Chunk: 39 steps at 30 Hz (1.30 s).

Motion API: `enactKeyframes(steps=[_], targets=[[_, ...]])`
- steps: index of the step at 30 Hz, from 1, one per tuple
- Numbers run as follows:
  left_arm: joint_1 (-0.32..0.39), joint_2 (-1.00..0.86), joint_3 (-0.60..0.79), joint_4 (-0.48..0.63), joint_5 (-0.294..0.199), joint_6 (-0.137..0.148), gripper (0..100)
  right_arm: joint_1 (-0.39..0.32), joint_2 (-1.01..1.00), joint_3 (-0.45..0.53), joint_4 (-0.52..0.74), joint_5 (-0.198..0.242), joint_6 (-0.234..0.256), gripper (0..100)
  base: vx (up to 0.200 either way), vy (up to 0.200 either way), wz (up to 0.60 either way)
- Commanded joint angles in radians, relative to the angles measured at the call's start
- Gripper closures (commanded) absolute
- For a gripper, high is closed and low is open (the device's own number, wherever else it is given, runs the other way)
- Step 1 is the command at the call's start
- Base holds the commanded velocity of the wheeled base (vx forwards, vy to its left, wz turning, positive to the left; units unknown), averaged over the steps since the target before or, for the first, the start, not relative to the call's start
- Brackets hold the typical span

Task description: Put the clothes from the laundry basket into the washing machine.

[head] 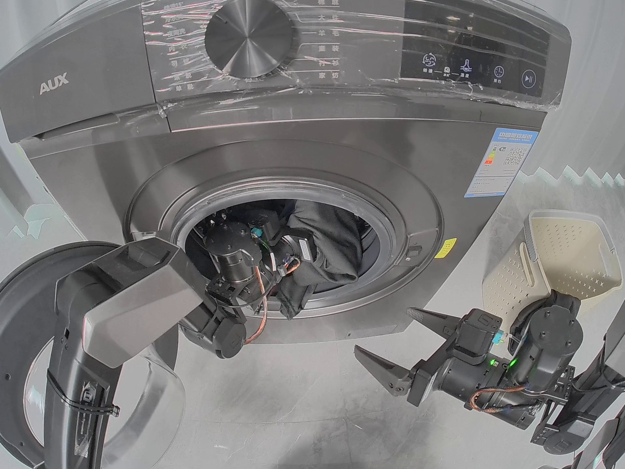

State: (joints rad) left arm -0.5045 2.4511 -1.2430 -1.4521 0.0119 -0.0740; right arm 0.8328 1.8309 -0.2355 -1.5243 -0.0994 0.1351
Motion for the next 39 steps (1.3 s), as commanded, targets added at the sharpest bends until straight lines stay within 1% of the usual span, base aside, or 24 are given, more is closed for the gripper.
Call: enactKeyframes(steps=[1, 7, 8, 9, 13, 15, 16, 19, 24, 25, 26, 27, 28, 31, 34, 35, 36, 39], targets=[[0.011, 0.062, -0.122, 0.067, 0.026, 0.002, 100, 0.000, 0.001, -0.001, -0.001, 0.000, 0.000, 0, 0.000, 0.000, 0.00], [0.023, 0.117, -0.302, 0.164, 0.040, 0.000, 100, 0.000, 0.001, 0.001, -0.001, 0.001, 0.000, 0, 0.000, 0.000, 0.00], [0.023, 0.117, -0.302, 0.164, 0.040, 0.000, 100, 0.000, 0.001, 0.001, -0.001, 0.001, 0.000, 0, 0.000, 0.000, 0.00], [0.035, 0.138, -0.365, 0.199, 0.060, 0.002, 100, 0.000, 0.001, 0.001, -0.001, 0.001, 0.000, 0, 0.000, 0.000, 0.00], [0.052, 0.172, -0.477, 0.259, 0.099, 0.002, 100, 0.000, 0.001, 0.001, -0.001, 0.001, 0.000, 0, 0.000, 0.000, 0.00], [0.052, 0.172, -0.477, 0.259, 0.099, 0.002, 100, 0.000, 0.001, 0.001, -0.001, 0.001, 0.000, 0, 0.000, 0.000, 0.00], [0.057, 0.177, -0.518, 0.277, 0.114, 0.000, 100, -0.003, 0.001, 0.001, -0.001, 0.001, 0.000, 0, 0.000, 0.000, 0.00], [0.058, 0.174, -0.523, 0.277, 0.128, -0.004, 100, -0.003, 0.002, 0.001, -0.001, 0.001, 0.000, 0, 0.000, 0.000, 0.00], [0.063, 0.164, -0.516, 0.276, 0.132, -0.010, 100, -0.003, 0.001, 0.001, -0.001, 0.001, 0.000, 0, 0.000, 0.000, 0.00], [0.063, 0.158, -0.501, 0.277, 0.134, -0.026, 100, -0.003, 0.002, 0.001, -0.001, 0.001, 0.000, 0, 0.000, 0.000, 0.00], [0.063, 0.157, -0.498, 0.279, 0.137, -0.030, 0, -0.003, 0.001, 0.001, -0.001, 0.001, 0.000, 0, 0.000, 0.000, 0.00], [0.063, 0.155, -0.497, 0.279, 0.138, -0.032, 0, -0.003, 0.001, 0.001, -0.001, 0.001, 0.000, 0, 0.000, 0.000, 0.00], [0.061, 0.143, -0.474, 0.283, 0.146, -0.041, 0, -0.003, 0.002, 0.001, -0.001, 0.001, 0.000, 0, 0.000, 0.000, 0.00], [0.061, 0.082, -0.374, 0.314, 0.146, -0.049, 0, -0.001, 0.001, 0.001, -0.001, 0.001, 0.000, 0, 0.000, 0.000, 0.00], [0.061, -0.009, -0.243, 0.392, 0.146, -0.047, 0, -0.003, 0.001, 0.001, -0.001, 0.001, 0.000, 0, 0.000, 0.000, 0.00], [0.061, -0.024, -0.225, 0.407, 0.146, -0.047, 0, -0.003, 0.001, 0.001, -0.001, 0.000, 0.000, 0, 0.000, 0.000, 0.00], [0.063, -0.052, -0.179, 0.441, 0.143, -0.047, 0, -0.001, 0.001, 0.001, -0.001, 0.001, 0.000, 0, 0.000, 0.000, 0.00], [0.060, -0.099, -0.095, 0.489, 0.128, -0.044, 0, -0.001, -0.002, 0.001, -0.001, 0.001, 0.000, 0, 0.000, 0.000, 0.00]])
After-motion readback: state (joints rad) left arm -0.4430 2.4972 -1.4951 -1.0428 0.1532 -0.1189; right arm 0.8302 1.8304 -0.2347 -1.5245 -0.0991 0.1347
